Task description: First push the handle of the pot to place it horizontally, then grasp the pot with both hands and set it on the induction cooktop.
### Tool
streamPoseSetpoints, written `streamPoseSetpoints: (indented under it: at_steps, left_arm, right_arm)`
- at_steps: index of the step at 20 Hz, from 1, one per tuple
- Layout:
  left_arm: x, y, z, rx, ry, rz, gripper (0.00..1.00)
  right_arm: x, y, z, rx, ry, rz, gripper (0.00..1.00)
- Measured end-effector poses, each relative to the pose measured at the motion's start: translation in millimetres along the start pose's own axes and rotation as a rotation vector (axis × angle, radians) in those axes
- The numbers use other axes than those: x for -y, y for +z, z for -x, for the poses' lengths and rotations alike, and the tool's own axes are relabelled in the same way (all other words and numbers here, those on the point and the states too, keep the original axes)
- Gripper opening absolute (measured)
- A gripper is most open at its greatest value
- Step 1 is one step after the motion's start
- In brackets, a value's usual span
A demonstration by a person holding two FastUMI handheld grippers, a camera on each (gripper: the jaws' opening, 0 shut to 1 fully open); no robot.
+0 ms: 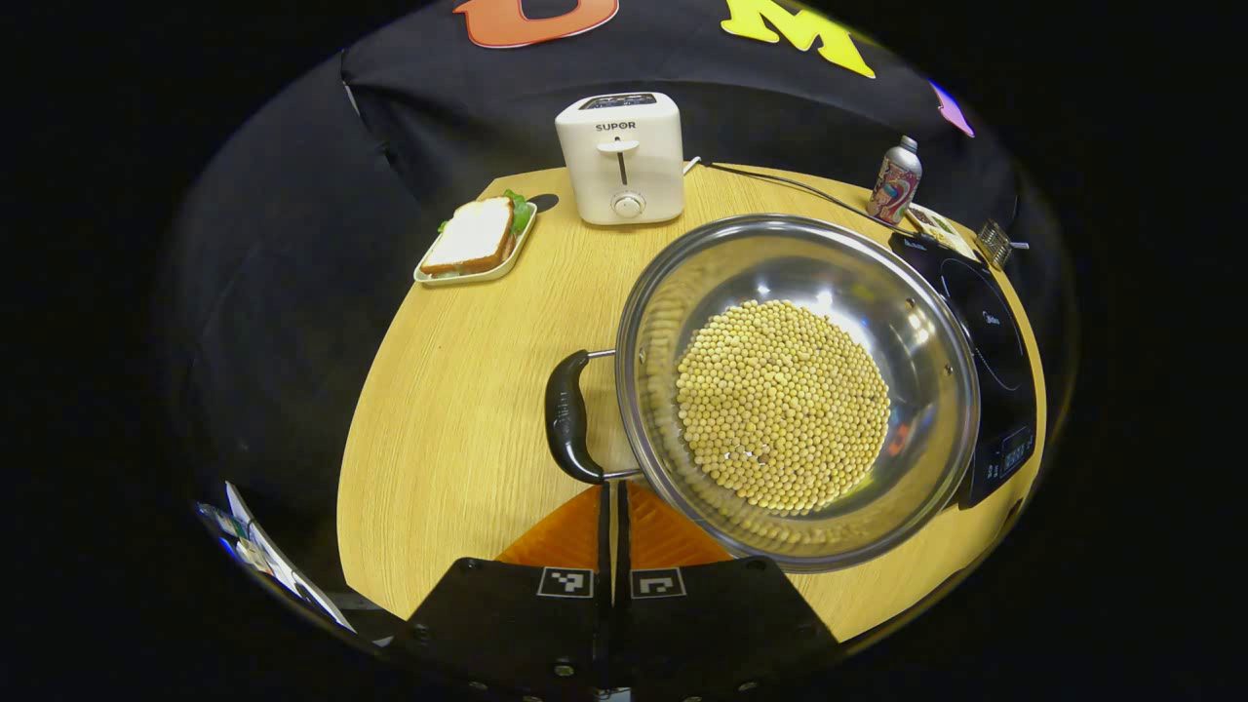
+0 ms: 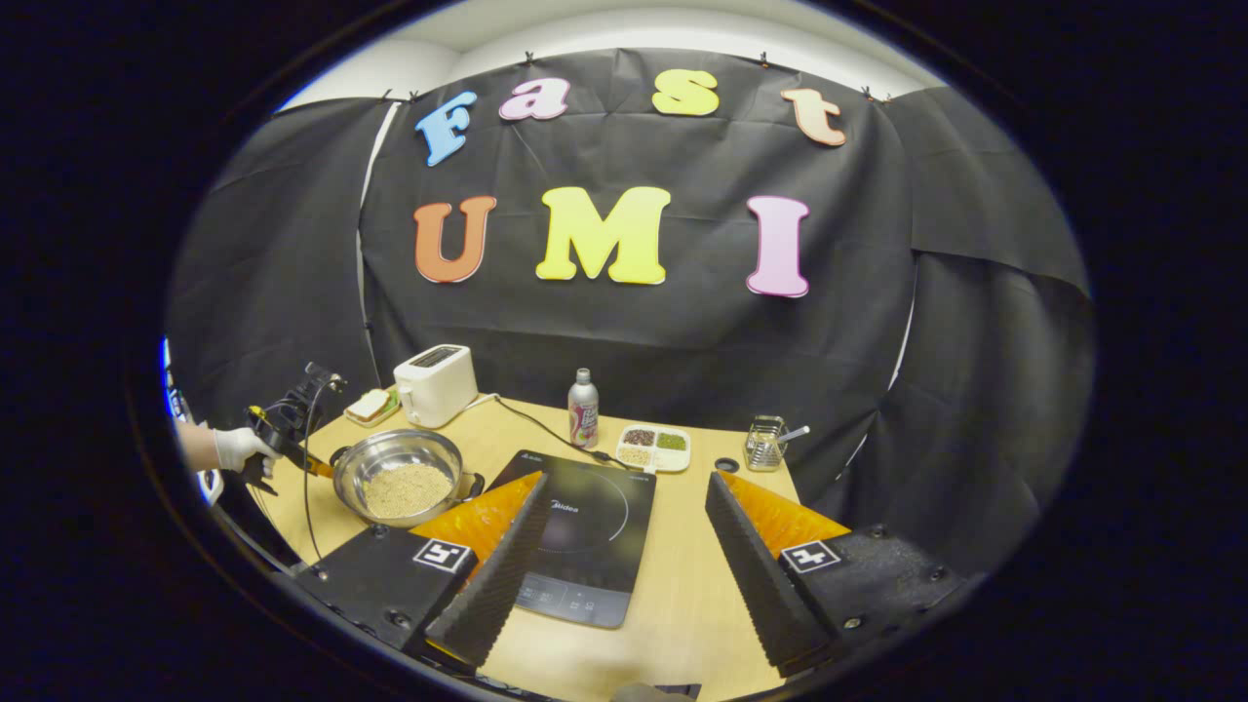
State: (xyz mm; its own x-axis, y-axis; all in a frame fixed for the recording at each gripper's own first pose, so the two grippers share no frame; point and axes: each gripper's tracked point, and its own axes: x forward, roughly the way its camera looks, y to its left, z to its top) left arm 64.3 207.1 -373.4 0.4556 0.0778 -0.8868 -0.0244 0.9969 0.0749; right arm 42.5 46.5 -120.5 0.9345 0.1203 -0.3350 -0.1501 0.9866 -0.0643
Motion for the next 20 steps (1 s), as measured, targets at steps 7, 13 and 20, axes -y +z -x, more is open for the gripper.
streamPoseSetpoints:
  at_steps: [7, 13, 20]
  left_arm:
    - [-6, 12, -6, 0.003, -0.023, -0.010, 0.00]
    - [-11, 23, -11, 0.013, -0.030, -0.041, 0.00]
    - [-17, 30, -15, 0.029, -0.027, -0.038, 0.00]
  right_arm:
    - [-15, -4, 3, -0.019, 0.002, -0.001, 1.00]
    - [-30, -13, 4, -0.046, -0.006, 0.004, 0.99]
    - [-63, -24, -15, -0.091, 0.017, 0.009, 1.00]
